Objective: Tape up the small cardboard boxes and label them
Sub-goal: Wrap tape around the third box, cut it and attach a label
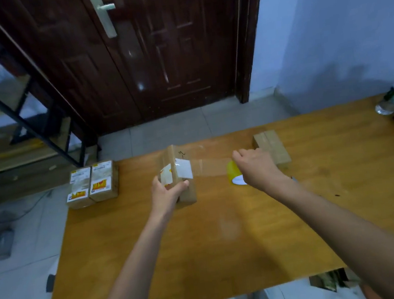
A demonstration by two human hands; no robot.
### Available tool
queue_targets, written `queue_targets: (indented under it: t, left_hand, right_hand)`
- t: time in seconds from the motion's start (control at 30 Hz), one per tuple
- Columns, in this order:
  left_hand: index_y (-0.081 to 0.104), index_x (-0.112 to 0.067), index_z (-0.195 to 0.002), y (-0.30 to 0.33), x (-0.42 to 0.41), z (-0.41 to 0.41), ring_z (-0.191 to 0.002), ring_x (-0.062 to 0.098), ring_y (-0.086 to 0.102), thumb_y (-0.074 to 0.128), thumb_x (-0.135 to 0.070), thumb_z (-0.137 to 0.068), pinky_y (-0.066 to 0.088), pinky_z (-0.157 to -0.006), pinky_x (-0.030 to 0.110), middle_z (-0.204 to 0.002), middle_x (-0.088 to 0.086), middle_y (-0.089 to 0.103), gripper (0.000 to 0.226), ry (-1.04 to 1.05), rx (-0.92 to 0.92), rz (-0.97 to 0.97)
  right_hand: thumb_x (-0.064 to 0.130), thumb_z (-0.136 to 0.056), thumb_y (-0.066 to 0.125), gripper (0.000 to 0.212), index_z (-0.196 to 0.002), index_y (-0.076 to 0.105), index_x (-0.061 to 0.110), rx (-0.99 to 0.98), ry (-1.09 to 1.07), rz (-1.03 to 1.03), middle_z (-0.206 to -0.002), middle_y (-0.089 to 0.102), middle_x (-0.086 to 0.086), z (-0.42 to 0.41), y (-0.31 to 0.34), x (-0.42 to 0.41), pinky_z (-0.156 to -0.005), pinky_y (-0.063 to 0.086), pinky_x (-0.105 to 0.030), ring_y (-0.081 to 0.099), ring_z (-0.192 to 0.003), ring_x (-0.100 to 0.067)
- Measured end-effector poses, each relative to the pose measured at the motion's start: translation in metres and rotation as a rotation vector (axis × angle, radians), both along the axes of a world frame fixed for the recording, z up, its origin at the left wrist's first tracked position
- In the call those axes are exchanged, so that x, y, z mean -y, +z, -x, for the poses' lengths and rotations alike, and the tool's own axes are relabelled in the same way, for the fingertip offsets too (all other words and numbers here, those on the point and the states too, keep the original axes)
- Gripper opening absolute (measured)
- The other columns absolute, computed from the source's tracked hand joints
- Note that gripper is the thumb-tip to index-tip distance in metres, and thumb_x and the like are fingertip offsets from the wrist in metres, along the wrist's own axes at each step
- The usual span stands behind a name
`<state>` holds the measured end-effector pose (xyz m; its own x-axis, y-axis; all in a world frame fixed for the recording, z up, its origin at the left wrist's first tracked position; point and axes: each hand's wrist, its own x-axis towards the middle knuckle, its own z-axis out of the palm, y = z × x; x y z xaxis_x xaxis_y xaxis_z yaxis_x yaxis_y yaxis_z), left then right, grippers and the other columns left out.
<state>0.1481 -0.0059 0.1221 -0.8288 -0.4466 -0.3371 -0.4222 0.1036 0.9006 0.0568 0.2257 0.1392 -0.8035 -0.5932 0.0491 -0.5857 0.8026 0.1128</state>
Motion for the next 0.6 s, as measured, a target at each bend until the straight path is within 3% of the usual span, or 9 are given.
queue_targets:
  t: [0.07,0.2,0.4,0.6]
  left_hand:
    - [0.037,-0.016,-0.134,0.005,0.002,-0.005,-0.104,0.018,0.059,0.082,-0.021,-0.076,0.051,-0.070,0.027,-0.124,0.004,0.055,0.073,0.003,0.012,-0.086]
    - [0.037,-0.011,-0.139,0.013,0.007,-0.013,-0.103,0.026,0.065,0.084,-0.037,-0.059,0.057,-0.083,0.046,-0.122,0.010,0.060,0.097,-0.001,0.044,-0.248]
    - [0.039,-0.003,-0.140,0.030,0.003,-0.019,-0.099,0.027,0.068,0.079,-0.037,-0.060,0.057,-0.062,0.032,-0.122,0.016,0.063,0.096,-0.054,-0.010,-0.422]
    - [0.050,0.001,-0.131,0.042,-0.004,-0.023,-0.096,0.029,0.066,0.074,-0.029,-0.066,0.056,-0.068,0.035,-0.119,0.021,0.065,0.076,-0.097,-0.067,-0.538]
  right_hand:
    - [-0.015,-0.042,0.068,0.040,-0.074,0.053,0.003,-0.022,-0.003,0.062,-0.061,0.053,-0.014,0.002,0.008,0.004,-0.052,0.030,-0.032,0.054,-0.051,-0.030]
    - [-0.006,-0.065,0.059,0.035,-0.095,0.048,0.009,0.006,-0.045,0.030,-0.084,0.054,-0.009,0.002,0.005,0.006,-0.063,0.027,-0.033,0.054,-0.074,-0.029]
    - [-0.004,-0.069,0.057,0.038,-0.102,0.047,0.011,0.014,-0.054,-0.019,-0.091,0.058,-0.007,-0.009,0.000,0.012,-0.064,0.027,-0.031,0.058,-0.080,-0.027]
    - [-0.005,-0.071,0.057,0.040,-0.106,0.045,0.011,0.053,-0.059,-0.021,-0.094,0.058,-0.008,-0.014,0.000,0.019,-0.067,0.031,-0.031,0.058,-0.084,-0.029]
